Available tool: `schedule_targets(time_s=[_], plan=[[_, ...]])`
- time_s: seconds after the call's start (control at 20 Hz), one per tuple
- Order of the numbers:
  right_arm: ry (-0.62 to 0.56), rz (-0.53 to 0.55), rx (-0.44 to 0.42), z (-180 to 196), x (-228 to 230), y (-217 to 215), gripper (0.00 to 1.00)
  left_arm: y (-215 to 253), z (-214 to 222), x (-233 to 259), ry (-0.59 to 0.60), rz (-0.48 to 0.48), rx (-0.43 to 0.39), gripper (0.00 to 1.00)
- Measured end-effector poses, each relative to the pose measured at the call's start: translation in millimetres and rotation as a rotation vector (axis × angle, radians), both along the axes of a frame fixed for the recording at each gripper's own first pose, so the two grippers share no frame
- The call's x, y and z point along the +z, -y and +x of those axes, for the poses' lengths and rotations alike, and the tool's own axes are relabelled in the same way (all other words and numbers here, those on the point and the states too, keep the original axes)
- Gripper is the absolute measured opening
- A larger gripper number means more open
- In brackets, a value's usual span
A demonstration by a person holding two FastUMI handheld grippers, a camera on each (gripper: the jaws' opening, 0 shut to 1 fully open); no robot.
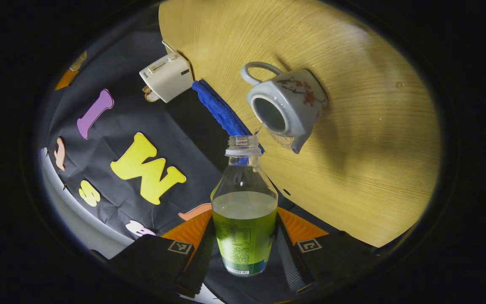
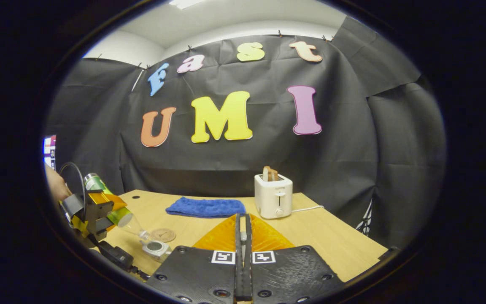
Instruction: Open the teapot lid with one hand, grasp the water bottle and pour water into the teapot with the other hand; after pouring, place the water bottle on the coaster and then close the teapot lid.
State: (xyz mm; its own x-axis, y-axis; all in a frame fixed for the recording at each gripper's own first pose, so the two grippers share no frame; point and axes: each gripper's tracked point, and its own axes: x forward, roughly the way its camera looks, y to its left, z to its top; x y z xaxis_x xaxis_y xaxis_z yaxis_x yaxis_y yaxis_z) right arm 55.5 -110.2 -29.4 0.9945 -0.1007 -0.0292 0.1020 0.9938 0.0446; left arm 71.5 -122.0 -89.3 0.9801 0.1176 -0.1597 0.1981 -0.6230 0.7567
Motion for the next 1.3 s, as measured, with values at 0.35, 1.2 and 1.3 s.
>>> schedule_targets(time_s=[0.35,1.2,1.3], plan=[[-0.037,0.024,-0.015,6,-11,12,0.0,3,0,3,0.002,0.023,0.003,0.75],[-0.021,-0.01,-0.07,-1,-4,38,0.0,-1,-14,0,0.057,-0.478,-0.056,0.75],[-0.018,-0.008,-0.074,-2,-2,39,0.0,-8,-8,6,0.093,-0.602,-0.04,0.74]])
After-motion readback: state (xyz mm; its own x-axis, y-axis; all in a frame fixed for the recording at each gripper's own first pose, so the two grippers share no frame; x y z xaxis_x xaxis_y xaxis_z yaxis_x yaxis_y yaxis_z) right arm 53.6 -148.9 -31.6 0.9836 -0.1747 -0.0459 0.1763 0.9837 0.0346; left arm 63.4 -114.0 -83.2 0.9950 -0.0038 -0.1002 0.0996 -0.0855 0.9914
